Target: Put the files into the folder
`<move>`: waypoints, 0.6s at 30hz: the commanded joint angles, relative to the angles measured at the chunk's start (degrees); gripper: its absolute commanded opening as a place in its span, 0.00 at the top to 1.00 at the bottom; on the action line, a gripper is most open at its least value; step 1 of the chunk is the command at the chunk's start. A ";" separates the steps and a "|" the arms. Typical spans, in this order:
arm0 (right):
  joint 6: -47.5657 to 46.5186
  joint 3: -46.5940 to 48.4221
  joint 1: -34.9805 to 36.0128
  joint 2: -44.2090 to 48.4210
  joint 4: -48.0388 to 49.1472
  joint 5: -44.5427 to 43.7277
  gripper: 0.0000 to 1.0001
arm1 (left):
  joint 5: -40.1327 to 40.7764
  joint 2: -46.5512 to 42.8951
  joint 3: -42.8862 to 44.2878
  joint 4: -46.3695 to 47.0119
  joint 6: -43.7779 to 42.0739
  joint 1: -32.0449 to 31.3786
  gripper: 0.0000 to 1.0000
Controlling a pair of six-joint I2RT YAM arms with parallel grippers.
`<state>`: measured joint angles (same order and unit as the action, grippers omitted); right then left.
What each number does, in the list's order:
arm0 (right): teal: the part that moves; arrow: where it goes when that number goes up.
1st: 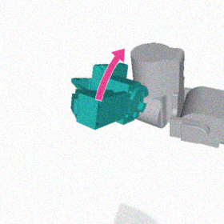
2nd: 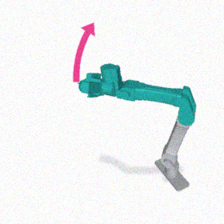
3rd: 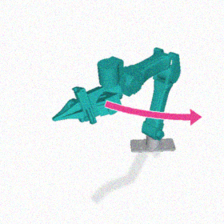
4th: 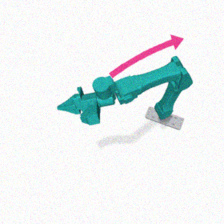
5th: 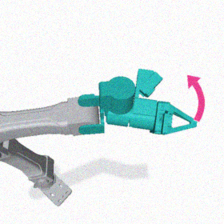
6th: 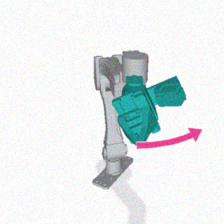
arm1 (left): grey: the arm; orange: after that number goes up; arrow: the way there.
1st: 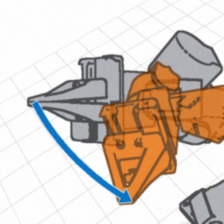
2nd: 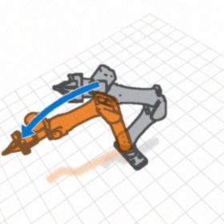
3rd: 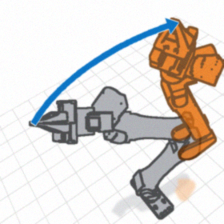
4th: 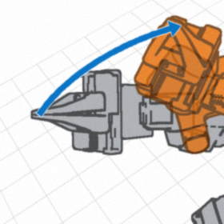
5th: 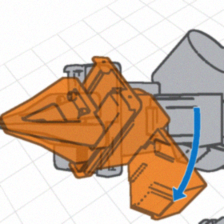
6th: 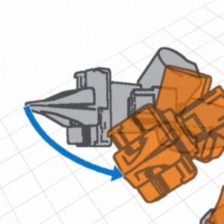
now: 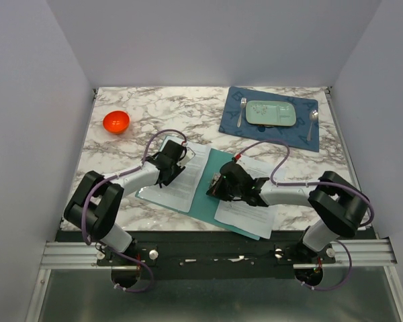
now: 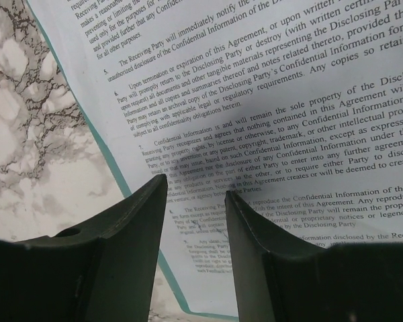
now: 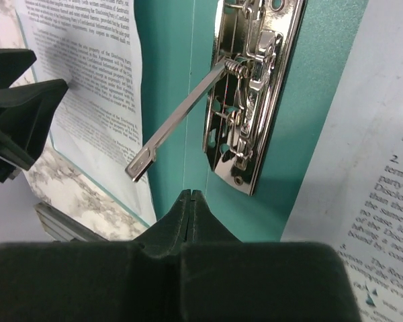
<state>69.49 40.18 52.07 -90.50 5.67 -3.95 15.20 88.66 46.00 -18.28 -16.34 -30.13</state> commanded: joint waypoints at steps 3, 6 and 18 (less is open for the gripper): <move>6.61 -3.53 0.31 -3.89 13.46 -2.55 1.00 | -1.05 -1.65 -4.33 -4.12 -1.15 -0.81 0.48; 8.73 -5.64 0.31 -3.55 15.94 -4.57 1.00 | -0.88 -3.84 -5.30 -5.79 -1.76 -1.25 0.49; 10.57 -6.43 -1.10 -3.02 20.16 -5.81 1.00 | -3.51 -10.96 -8.38 -11.07 -5.10 -1.42 0.49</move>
<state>78.63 33.93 51.64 -93.30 21.19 -7.73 14.55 79.83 39.11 -24.84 -19.64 -31.24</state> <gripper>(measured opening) 0.009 0.509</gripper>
